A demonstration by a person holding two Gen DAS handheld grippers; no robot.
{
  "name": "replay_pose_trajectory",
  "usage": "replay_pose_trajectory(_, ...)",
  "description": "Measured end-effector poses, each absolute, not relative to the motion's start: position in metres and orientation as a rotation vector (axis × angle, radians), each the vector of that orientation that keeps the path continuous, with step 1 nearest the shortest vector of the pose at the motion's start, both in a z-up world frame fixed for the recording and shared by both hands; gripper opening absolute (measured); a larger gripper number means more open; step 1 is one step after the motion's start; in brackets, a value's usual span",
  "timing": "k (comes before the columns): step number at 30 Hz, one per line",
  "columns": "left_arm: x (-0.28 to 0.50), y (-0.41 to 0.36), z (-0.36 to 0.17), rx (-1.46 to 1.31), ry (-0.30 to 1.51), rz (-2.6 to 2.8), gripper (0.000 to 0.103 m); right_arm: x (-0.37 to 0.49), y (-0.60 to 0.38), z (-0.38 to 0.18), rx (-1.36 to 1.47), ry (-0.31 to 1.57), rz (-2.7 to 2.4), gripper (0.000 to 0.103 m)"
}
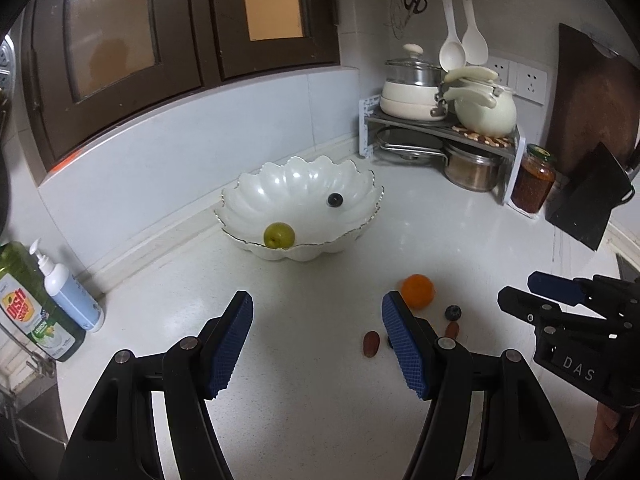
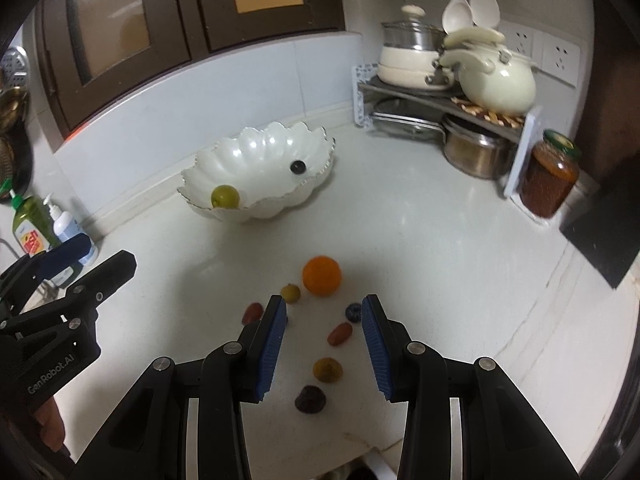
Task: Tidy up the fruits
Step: 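Withdraw both tools from the bowl back toward the remaining fruits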
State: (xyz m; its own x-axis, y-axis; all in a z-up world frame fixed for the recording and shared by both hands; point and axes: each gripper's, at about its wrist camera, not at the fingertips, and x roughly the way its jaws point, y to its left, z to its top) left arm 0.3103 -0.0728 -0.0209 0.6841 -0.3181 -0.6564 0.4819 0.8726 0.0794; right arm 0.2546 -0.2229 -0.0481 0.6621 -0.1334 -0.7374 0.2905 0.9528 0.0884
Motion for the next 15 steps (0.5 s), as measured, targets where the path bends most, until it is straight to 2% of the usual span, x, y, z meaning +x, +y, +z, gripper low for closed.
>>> replay_pose_trajectory(15, 0.315, -0.079, -0.055, 0.343, 0.712, -0.507, 0.067, 0.247, -0.216, -0.081, 0.277, 0.898, -0.298, 0.041)
